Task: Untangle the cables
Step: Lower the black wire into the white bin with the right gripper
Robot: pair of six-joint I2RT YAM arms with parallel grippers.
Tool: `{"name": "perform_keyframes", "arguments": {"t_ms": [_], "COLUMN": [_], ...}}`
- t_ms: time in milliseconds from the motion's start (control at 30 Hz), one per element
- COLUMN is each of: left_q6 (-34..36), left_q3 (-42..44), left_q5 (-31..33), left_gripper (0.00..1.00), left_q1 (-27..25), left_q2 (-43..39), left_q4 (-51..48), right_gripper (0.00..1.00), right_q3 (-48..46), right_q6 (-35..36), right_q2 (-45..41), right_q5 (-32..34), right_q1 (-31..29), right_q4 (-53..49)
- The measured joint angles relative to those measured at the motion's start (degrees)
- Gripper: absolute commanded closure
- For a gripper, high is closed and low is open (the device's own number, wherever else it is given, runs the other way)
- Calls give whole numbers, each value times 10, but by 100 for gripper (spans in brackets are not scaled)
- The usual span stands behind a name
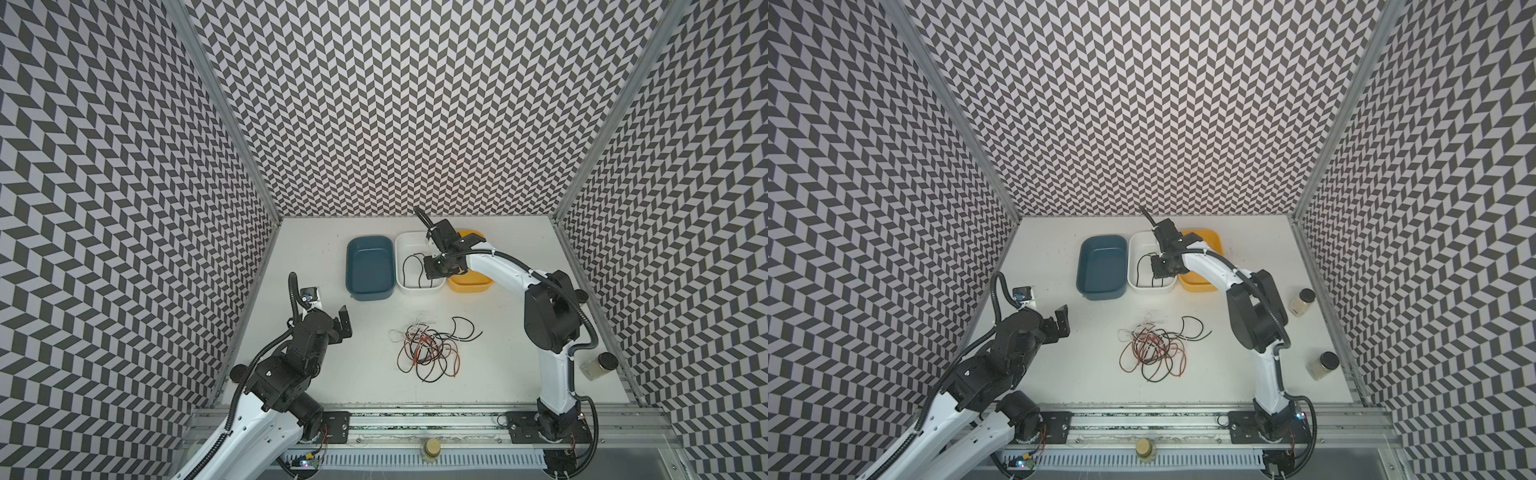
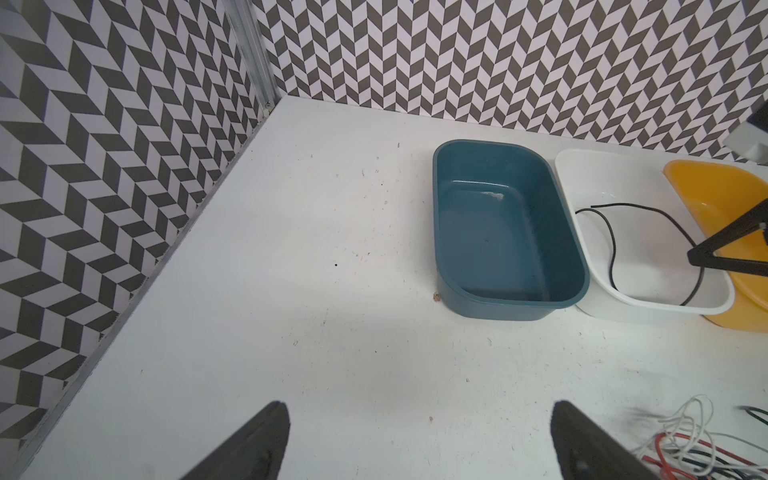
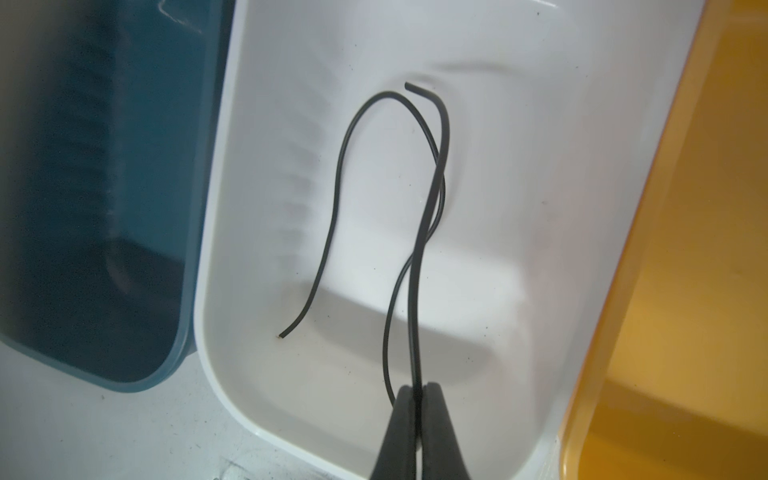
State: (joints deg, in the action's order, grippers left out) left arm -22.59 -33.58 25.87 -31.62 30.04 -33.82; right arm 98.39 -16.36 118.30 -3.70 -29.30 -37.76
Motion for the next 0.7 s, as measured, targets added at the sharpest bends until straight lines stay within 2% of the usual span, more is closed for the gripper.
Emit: {"name": "perform_keyframes", "arguments": {"t_ms": [300, 500, 700], "left_q6": [0, 0, 0], "left_q3": [0, 0, 0], "left_q5": [-1, -4, -5], "left_gripper": [0, 0, 0], "left_q1": [0, 0, 0], "left_q2": [0, 0, 0], "left_q4": [0, 1, 1], "right_gripper": [100, 95, 85], "right_q3": [38, 57, 64], "right_q6": [2, 7, 12], "right_q2": [37, 37, 37], "right_q5": [2, 17, 20], "right_q1": [-1, -1, -1], "right_q4": [-32, -59, -73]}}
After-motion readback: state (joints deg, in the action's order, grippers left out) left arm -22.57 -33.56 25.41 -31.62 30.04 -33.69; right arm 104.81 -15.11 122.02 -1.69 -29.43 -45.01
